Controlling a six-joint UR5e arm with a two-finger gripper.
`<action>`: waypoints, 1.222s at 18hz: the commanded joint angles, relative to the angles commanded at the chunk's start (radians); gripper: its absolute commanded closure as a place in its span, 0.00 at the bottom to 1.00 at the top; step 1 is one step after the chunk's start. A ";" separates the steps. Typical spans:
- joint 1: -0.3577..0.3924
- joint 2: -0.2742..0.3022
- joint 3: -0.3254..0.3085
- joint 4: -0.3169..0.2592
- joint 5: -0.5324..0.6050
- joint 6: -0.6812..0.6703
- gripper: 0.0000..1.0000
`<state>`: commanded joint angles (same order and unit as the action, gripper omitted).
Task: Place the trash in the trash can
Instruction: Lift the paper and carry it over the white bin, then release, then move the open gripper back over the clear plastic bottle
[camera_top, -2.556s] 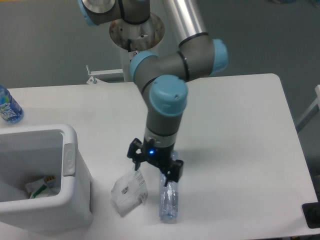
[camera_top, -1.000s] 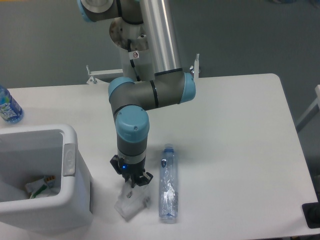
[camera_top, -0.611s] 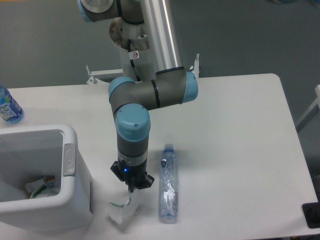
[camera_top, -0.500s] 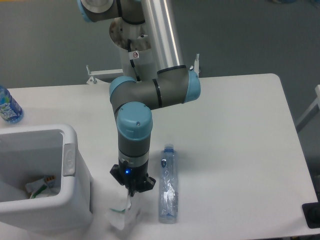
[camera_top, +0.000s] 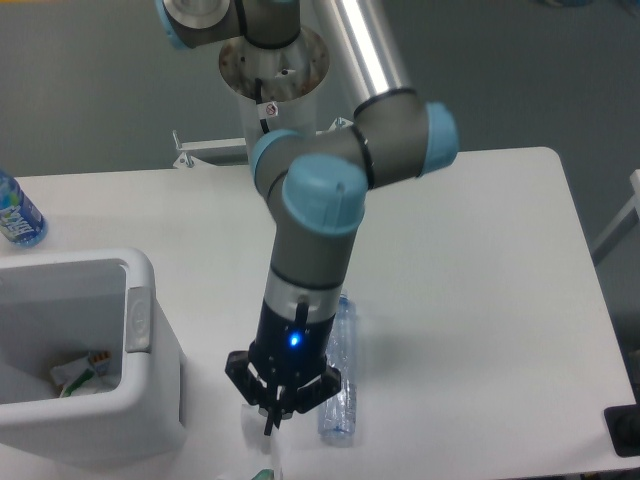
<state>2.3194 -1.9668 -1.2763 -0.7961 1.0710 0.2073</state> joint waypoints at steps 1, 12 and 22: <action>-0.003 0.026 0.000 0.000 -0.021 -0.029 1.00; -0.204 0.184 -0.175 -0.014 -0.037 -0.114 1.00; -0.157 0.206 -0.187 -0.011 -0.034 -0.117 0.00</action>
<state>2.1626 -1.7610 -1.4634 -0.8069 1.0370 0.0905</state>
